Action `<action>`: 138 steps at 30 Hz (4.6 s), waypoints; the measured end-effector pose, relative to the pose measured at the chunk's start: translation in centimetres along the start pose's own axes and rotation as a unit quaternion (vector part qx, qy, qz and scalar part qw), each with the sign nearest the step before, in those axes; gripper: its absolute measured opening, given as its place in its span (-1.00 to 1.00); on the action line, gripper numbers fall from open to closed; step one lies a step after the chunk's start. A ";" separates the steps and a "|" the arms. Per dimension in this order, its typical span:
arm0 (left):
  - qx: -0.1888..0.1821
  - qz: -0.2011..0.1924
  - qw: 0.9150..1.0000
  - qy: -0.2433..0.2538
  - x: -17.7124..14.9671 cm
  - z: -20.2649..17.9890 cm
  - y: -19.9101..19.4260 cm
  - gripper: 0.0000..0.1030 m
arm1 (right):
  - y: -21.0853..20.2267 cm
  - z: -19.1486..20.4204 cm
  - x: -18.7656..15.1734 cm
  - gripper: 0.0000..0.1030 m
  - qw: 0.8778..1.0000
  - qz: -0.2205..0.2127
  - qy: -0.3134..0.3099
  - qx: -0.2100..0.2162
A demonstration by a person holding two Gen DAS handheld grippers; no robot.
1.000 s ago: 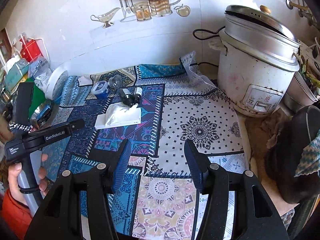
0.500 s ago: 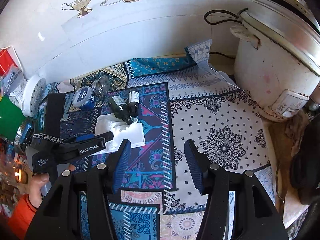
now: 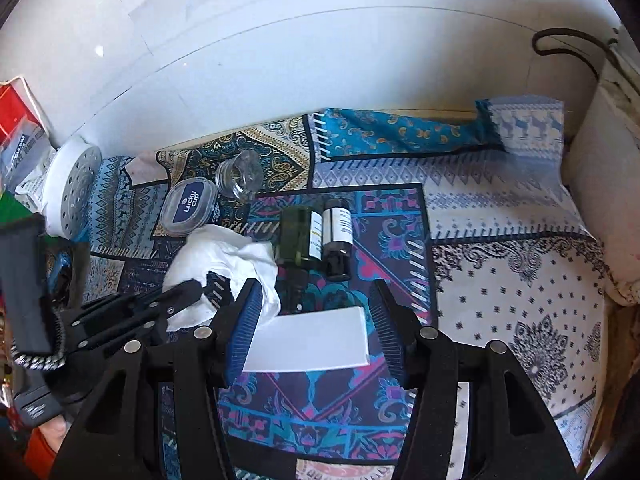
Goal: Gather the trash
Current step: 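Grasp the white tissue with the left tool while the right tool reaches the green bottle, then grasp the green pump bottle with the right tool, then carry the tissue and green bottle down over the floor bin, then open both tools to drop the tissue and bottle into the bin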
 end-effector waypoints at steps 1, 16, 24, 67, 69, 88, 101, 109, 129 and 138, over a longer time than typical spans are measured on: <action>0.006 -0.007 1.000 0.003 0.2 0.4 -0.6 -0.83 | 0.8 0.5 0.2 0.00 1.000 0.004 -0.001 0.004; 0.047 -0.023 0.998 -0.018 -0.6 6.6 -2.9 -0.83 | 10.6 2.7 1.5 -0.10 0.997 0.060 0.048 0.010; 0.048 -0.033 0.998 -0.010 -0.6 5.6 -4.3 -0.83 | 9.8 3.1 1.1 -0.24 0.997 0.043 0.056 0.012; 0.066 -0.115 0.991 -0.024 -25.2 -9.3 -26.9 -0.83 | -21.0 4.1 -25.1 -0.24 0.992 -0.106 -0.044 0.055; 0.066 -0.100 0.993 -0.019 -27.8 -8.6 -27.0 -0.83 | -20.5 4.5 -27.5 -0.24 0.994 -0.097 -0.028 0.051; 0.042 0.084 0.995 -0.020 -48.4 -7.0 -14.8 -0.83 | -8.4 0.6 -42.9 -0.24 0.998 0.044 0.054 0.010; 0.056 0.162 0.982 -0.083 -61.2 -1.1 9.3 -0.83 | 14.3 -6.6 -55.0 -0.24 0.987 0.135 0.081 0.017; 0.046 0.201 0.976 -0.071 -67.8 1.1 24.5 -0.83 | 27.6 -9.0 -61.4 -0.24 0.980 0.165 0.107 0.030; 0.054 0.227 0.970 -0.075 -71.6 0.2 28.8 -0.44 | 33.7 -9.3 -64.2 -0.23 0.971 0.227 0.071 0.037; 0.050 0.199 0.977 -0.063 -65.2 -2.2 17.1 -0.44 | 20.5 -8.0 -58.5 -0.23 0.977 0.198 0.075 0.035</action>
Point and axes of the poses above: each gripper's, at about its wrist camera, not at the fingertips, and y roughly the way its jaws point, z to its left, x to its top, the point moved 9 cm from there along y, roughly the way its jaws point, and after that the axes turned 4 degrees about -x, right-handed, at the moved point
